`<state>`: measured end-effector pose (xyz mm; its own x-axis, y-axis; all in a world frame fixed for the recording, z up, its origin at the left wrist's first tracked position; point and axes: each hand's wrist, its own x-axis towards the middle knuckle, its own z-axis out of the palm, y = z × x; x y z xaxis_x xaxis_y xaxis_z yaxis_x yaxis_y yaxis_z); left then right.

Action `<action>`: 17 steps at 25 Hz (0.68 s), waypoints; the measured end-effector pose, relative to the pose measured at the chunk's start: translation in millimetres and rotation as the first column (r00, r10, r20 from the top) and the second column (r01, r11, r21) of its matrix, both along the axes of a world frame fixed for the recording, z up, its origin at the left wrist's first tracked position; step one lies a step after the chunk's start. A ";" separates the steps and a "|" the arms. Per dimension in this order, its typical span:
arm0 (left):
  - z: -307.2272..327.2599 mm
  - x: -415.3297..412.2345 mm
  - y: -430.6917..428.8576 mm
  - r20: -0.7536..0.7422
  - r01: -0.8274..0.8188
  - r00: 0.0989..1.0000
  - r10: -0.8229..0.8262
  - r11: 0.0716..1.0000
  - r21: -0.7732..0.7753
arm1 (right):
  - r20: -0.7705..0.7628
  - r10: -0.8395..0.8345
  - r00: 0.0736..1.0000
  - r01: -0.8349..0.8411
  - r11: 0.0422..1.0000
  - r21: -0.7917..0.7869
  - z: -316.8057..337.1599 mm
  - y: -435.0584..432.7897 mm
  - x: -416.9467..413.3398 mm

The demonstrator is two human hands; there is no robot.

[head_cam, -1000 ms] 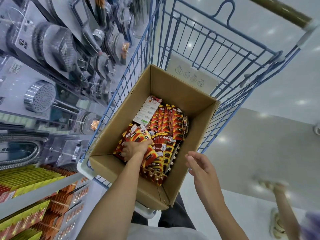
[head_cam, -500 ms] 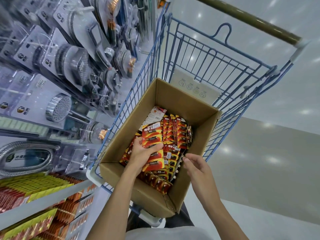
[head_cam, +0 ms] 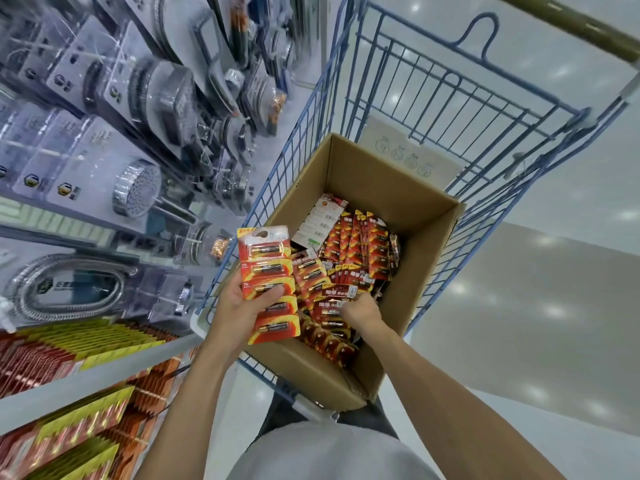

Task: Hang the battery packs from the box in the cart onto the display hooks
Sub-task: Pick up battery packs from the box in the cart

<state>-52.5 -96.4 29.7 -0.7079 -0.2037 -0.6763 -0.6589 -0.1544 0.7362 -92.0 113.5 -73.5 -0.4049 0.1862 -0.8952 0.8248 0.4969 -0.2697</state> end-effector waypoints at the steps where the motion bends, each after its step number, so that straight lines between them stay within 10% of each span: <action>1: 4.2 4.0 -3.1 -0.003 -0.008 1.000 0.008 1.000 0.002 | 0.017 0.036 0.999 -0.036 0.999 0.032 -9.3 -3.5 0.0; 9: 11.8 23.5 -21.7 0.024 -0.034 0.999 0.033 0.999 0.030 | -0.030 0.062 0.998 -0.059 0.994 0.089 -42.3 -5.6 22.4; 17: 31.1 17.4 -33.5 -0.026 -0.027 0.999 0.031 0.988 0.153 | -0.364 -0.206 0.908 0.126 0.965 -0.232 51.8 16.0 15.9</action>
